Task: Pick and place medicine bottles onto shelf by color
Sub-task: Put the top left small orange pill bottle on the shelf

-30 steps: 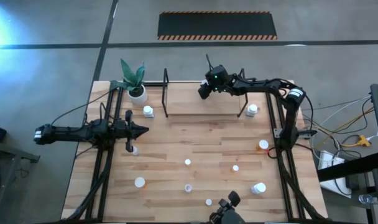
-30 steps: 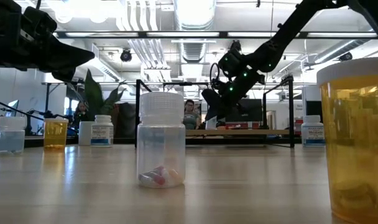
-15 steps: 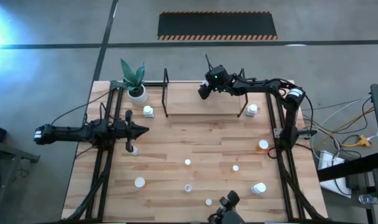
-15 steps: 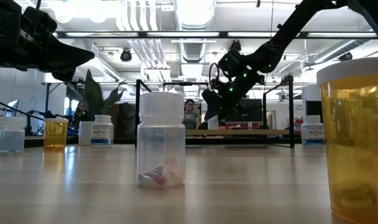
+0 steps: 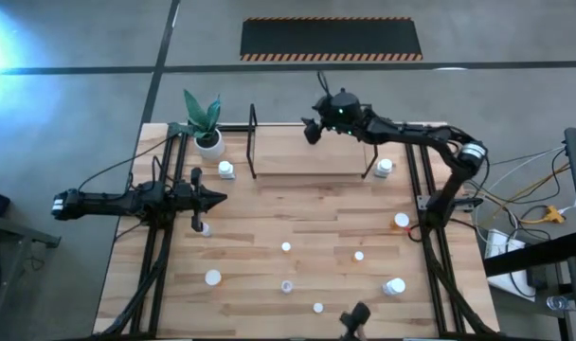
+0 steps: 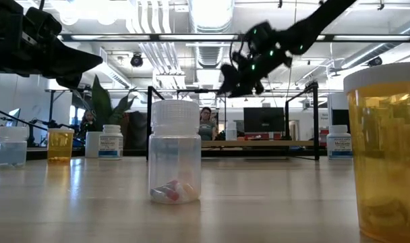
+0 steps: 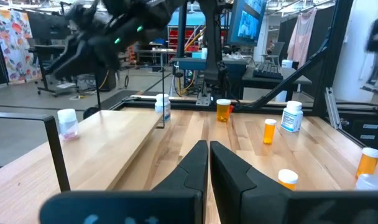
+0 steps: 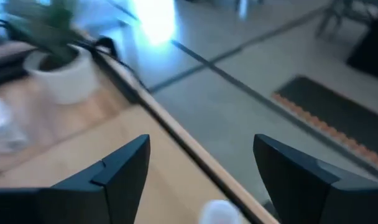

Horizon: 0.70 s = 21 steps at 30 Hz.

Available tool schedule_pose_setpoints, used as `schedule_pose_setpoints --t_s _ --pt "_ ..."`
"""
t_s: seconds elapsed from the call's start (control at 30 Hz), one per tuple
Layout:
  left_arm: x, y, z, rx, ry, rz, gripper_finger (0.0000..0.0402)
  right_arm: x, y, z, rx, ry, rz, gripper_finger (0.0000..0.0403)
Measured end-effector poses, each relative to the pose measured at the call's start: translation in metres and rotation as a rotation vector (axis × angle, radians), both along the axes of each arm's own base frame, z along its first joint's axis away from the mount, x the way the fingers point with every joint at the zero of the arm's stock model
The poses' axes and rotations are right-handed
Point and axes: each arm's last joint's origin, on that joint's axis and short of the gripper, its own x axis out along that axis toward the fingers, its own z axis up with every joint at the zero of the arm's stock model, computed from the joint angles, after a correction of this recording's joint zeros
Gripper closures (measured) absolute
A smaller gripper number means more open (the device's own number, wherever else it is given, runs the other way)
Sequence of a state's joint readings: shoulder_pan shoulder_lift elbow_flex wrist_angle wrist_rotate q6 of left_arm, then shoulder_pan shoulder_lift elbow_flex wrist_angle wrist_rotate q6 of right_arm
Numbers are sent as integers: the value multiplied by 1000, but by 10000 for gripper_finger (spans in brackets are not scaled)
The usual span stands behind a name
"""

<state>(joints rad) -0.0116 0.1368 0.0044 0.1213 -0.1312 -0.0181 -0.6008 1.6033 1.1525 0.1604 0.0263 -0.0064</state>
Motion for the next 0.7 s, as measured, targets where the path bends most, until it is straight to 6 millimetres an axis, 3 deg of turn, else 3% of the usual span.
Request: schedule_pose_setpoints --t_s 0.2,0.43,0.7 --pt "0 0 0 0 1 0 402 5 66 8 -47 11 182 152" --pt "0 0 0 0 1 0 402 3 148 -20 -34 99 427 167" --pt "0 0 0 0 0 0 402 2 207 -49 65 115 564 160"
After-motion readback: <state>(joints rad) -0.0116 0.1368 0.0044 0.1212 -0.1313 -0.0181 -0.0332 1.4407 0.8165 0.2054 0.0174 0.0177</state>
